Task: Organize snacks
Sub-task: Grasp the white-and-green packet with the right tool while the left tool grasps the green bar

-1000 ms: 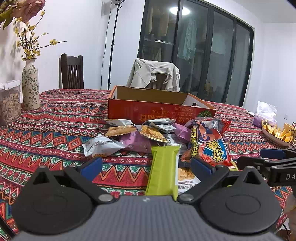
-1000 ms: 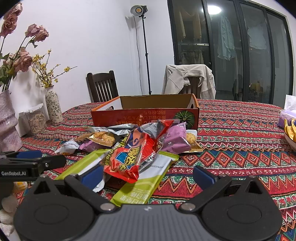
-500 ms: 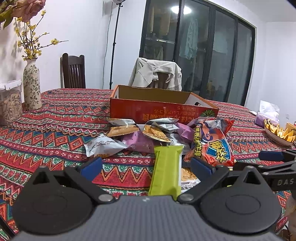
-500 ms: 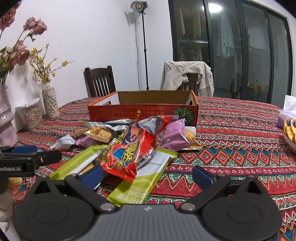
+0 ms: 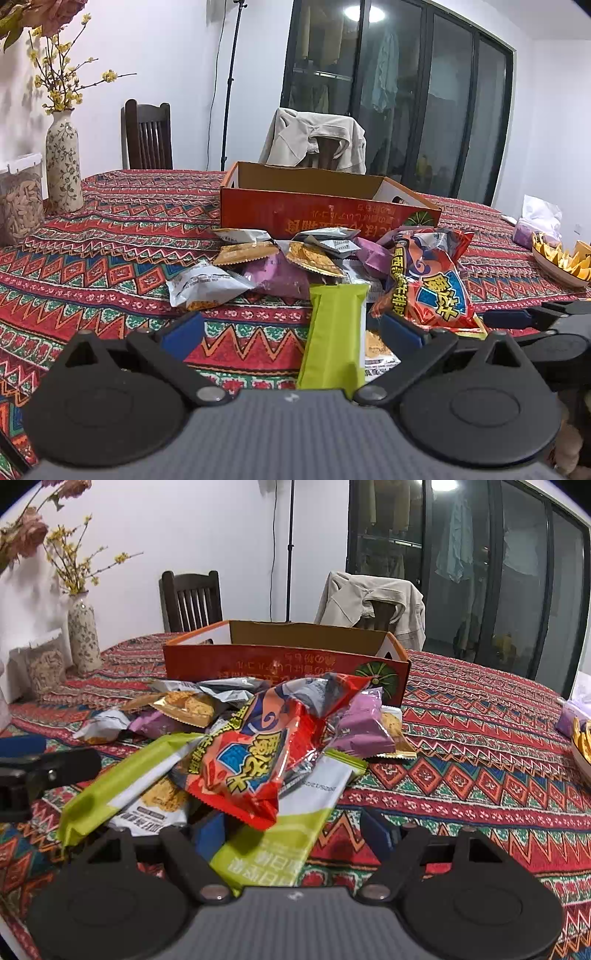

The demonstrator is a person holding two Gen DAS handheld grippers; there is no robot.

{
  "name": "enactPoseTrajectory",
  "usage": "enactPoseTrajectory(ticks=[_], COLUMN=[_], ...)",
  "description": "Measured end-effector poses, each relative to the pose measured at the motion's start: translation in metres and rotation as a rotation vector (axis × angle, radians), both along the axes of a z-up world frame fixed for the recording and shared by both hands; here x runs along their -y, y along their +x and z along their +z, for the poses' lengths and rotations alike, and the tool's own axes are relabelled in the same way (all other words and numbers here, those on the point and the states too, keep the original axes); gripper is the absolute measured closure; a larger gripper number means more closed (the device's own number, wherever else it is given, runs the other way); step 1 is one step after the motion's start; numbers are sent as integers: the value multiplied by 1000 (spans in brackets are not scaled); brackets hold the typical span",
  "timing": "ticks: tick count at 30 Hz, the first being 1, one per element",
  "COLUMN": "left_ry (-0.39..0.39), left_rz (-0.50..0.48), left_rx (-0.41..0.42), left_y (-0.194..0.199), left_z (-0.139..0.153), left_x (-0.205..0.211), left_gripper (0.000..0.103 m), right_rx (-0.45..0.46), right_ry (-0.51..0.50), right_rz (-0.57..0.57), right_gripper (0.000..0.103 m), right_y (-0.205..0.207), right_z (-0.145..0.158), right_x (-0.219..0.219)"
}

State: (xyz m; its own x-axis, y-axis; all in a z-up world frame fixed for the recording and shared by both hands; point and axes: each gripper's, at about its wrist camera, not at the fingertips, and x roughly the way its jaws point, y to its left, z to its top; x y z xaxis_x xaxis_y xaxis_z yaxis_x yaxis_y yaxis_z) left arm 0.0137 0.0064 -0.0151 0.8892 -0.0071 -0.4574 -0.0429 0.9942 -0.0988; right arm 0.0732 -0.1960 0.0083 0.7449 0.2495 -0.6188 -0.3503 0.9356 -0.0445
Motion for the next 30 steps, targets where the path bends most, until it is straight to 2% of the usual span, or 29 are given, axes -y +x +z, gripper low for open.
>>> enactPoseTrajectory(ticks=[9, 11, 13, 17, 30], left_ry=[-6, -7, -8, -8, -17], left_rz=[8, 7, 5, -3, -46], left_rx=[-15, -19, -21, -26, -110], left_y=[3, 4, 5, 8, 38], left_z=[-3, -4, -4, -4, -7], left_x=[-2, -2, -1, 1, 15], left_gripper=[0, 0, 0, 0, 0], right_rx=[-4, -4, -11, 21, 155], right_ry=[-29, -26, -14, -59, -25], right_rz=[-20, -9, 14, 5, -55], right_gripper=[39, 46, 63, 66, 69], right_y=[11, 13, 14, 13, 9], right_z=[-5, -5, -4, -4, 26], right_x=[5, 12, 17, 25, 65])
